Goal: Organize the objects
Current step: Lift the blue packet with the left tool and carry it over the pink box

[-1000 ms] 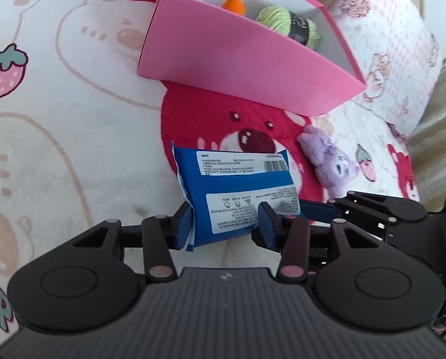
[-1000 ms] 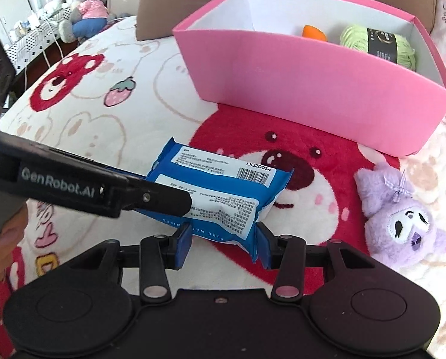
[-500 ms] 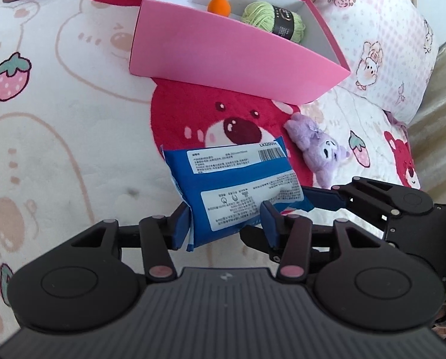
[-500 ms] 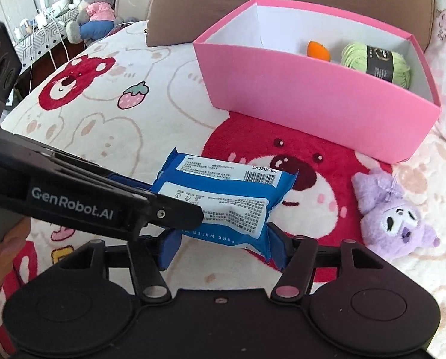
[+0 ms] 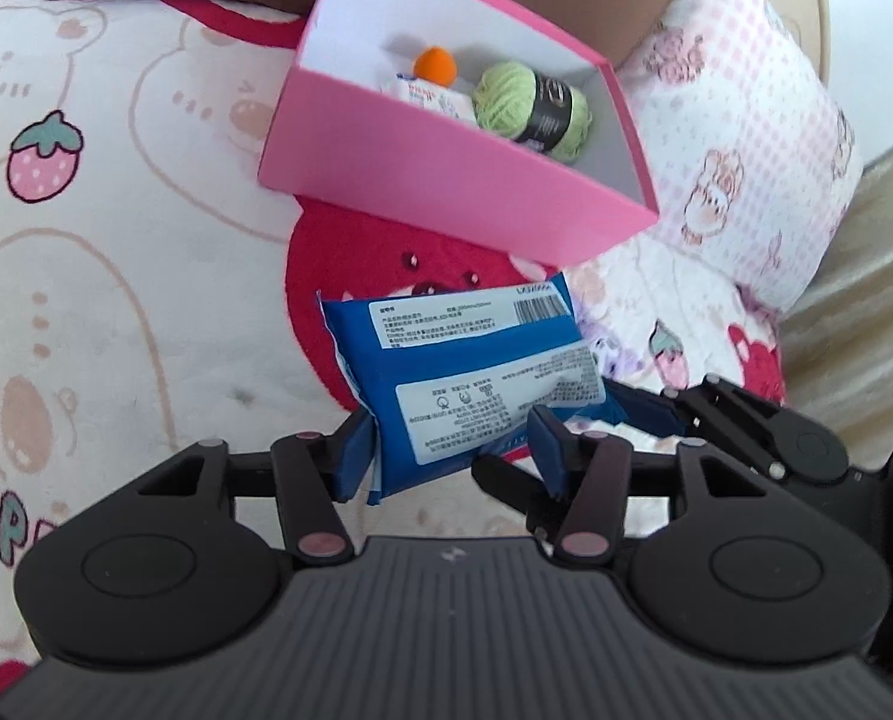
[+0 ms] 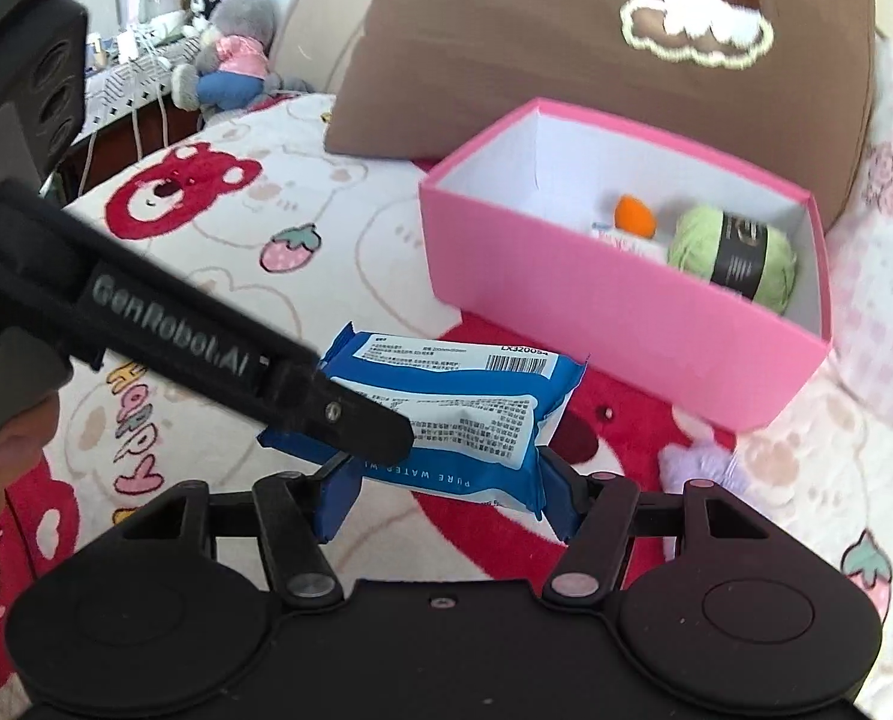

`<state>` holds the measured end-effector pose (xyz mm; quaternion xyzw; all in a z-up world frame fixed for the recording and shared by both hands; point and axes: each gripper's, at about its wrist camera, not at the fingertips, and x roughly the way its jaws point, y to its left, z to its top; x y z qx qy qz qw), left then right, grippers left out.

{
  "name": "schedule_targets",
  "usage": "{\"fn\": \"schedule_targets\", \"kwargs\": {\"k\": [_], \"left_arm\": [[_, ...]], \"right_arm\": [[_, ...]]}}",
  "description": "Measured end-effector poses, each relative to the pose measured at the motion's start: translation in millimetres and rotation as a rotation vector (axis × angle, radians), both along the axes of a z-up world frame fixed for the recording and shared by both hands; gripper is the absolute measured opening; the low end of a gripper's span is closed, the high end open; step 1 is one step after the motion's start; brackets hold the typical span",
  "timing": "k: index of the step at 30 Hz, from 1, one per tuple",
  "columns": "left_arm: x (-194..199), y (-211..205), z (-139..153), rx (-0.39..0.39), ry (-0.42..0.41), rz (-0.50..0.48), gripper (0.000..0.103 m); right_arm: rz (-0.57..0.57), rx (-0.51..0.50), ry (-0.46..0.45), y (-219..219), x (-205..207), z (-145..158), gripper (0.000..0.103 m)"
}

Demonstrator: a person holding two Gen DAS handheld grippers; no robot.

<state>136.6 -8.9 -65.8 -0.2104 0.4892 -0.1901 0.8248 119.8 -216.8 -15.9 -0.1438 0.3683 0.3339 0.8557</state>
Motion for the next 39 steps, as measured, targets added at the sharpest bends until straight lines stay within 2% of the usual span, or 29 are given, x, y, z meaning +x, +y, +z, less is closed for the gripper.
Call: {"fn": "schedule_targets", "kwargs": {"k": [4, 9, 11, 15, 21, 24, 32, 37, 39], "left_arm": [[-1.1, 0.8, 10.0, -0.037, -0.016, 0.039, 0.055], [-1.5, -5.6, 22.9, -0.017, -0.039, 0.038, 0.055], [-2.1, -10.0, 29.1, 0.004, -0.055, 0.045, 0.055], [-4.3, -27.4, 37.4, 0.094, -0.086, 0.03, 0.055], [-0.1, -34.6, 39.0, 0.104, -0.08, 0.019, 0.055], [8.1, -38.3, 43.9, 0.075, -0.061, 0.008, 0.058], [31.5, -62.5, 76.0, 0.134, -0.143, -0.067, 0.058], [50.1, -78.9, 82.6, 0.171, -0.165, -0.101, 0.058], [56.1, -78.2, 83.7, 0.158, -0.173, -0.092, 0.058]], "right_arm": [[-0.005, 0.007, -0.046, -2.6, -1.8, 12.1, 0.068], [0.01, -0.008, -0.086, -4.1, -3.9, 21.4, 0.068], [0.011, -0.011, -0.101, -4.9, -4.5, 25.7, 0.068], [0.003, -0.013, -0.122, -6.1, -3.9, 27.8, 0.069], [-0.005, -0.028, -0.135, -9.0, -5.5, 26.9, 0.069], [-0.018, -0.046, -0.143, -10.7, -1.5, 30.6, 0.069], [-0.057, -0.065, -0.173, -17.9, 19.4, 45.8, 0.069], [-0.085, -0.043, -0.161, -24.8, 42.6, 46.5, 0.068], [-0.092, -0.031, -0.163, -26.9, 47.8, 45.0, 0.067]]}}
